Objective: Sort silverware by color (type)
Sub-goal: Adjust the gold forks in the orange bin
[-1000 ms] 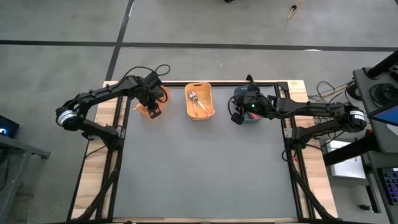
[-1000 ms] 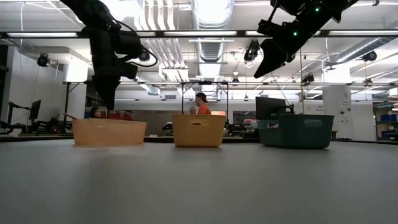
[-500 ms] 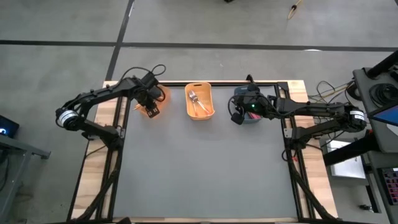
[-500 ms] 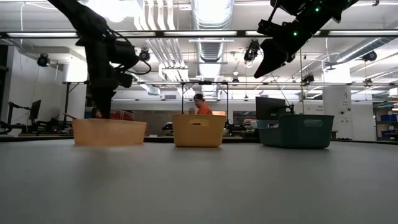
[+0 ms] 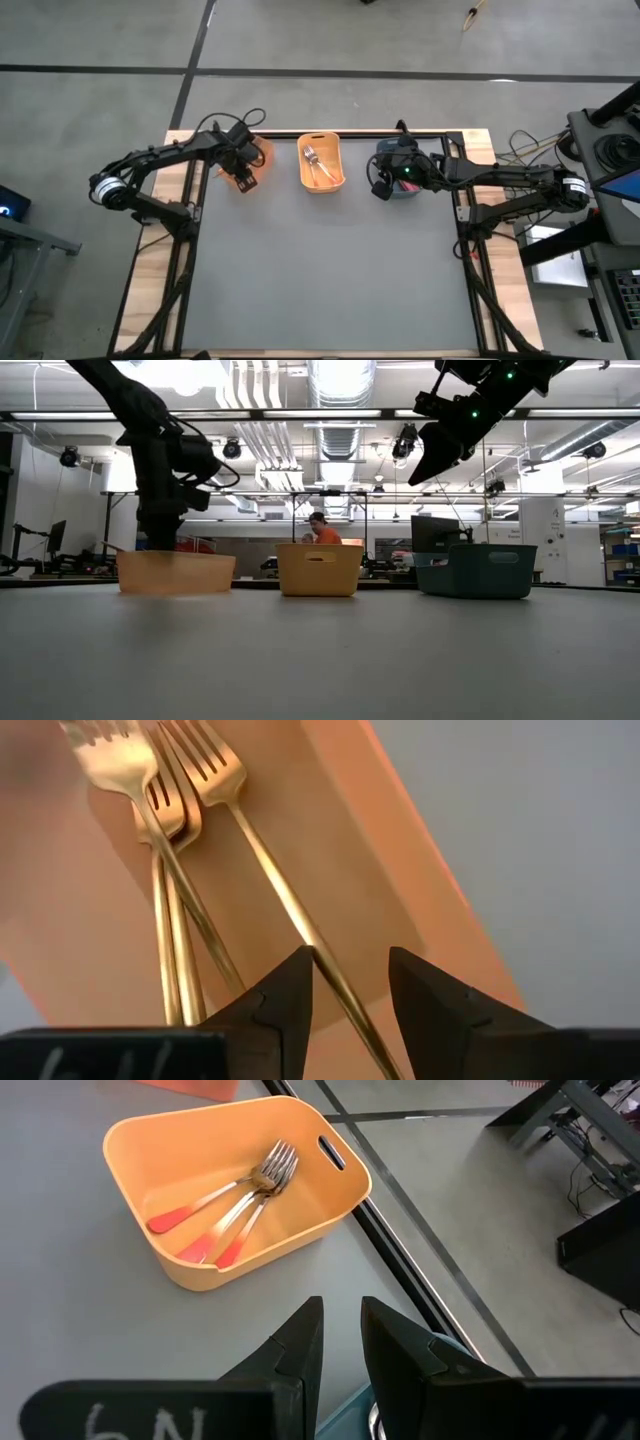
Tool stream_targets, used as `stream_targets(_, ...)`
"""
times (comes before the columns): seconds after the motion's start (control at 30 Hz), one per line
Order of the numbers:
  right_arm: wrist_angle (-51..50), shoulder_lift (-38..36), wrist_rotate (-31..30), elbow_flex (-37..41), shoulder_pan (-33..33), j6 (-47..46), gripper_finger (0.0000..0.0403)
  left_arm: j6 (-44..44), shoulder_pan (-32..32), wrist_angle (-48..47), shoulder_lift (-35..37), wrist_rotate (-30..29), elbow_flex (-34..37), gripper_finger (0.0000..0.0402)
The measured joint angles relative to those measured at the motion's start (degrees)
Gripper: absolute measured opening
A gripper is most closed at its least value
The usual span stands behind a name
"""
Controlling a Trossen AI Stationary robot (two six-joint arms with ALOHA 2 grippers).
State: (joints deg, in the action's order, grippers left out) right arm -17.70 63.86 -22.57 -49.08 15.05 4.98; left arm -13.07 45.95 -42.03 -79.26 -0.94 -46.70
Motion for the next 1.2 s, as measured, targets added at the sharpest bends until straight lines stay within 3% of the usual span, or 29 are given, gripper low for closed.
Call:
stream_targets(0.23,0.01,0.00,-0.02,0.00,0.00,-0.01,0.0063,1.27,0.00,1.03,-0.02,-0.01,1.10,0.0104)
stream_targets(0.6,0.01,0.00,0.00,0.00,0.00,-0.01,0.0063,5.34,0.07,0.79,-0.04,-0.92,0.52,0.0010)
stream_targets(0.9,0.01,0.00,-0.02,0.00,0.00,-0.01,0.0063,9.15,-0.01,-2.85,0.23,-2.87,-2.67,0.0004)
stream_targets(1.2,0.01,0.00,0.00,0.00,0.00,-0.01,0.0063,6.97,0.00,-8.91,0.35,-2.90,-8.12,0.0002)
